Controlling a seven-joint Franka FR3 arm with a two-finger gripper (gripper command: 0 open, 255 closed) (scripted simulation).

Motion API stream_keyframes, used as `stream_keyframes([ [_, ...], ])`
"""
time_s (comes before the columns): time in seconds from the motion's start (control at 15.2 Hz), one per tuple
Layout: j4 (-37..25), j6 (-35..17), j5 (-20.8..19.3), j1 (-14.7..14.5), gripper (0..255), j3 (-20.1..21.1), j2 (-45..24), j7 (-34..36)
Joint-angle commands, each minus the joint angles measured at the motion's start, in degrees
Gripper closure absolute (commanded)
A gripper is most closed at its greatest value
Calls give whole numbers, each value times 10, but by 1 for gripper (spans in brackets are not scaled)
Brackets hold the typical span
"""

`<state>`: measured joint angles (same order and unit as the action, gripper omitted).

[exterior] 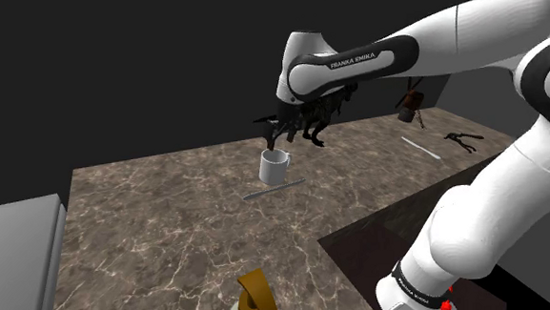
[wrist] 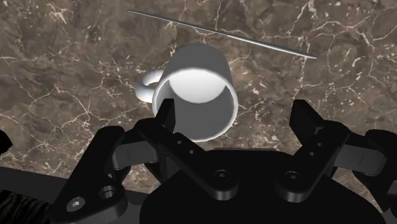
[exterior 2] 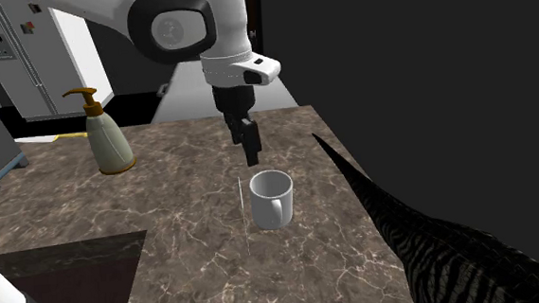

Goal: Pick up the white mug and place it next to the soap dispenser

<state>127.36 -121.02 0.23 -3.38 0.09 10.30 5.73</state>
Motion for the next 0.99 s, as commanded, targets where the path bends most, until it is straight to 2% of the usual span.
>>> stream_keyframes([
  [0.0,-18,-19,-1,-3,0,3,-47,-1],
  [0.2,-48,-38,-4,-5,0,5,-112,-4],
  [0.73,-25,-95,-5,-5,0,5,-147,-4],
  [0.92,-25,-95,-5,-5,0,5,-147,-4],
])
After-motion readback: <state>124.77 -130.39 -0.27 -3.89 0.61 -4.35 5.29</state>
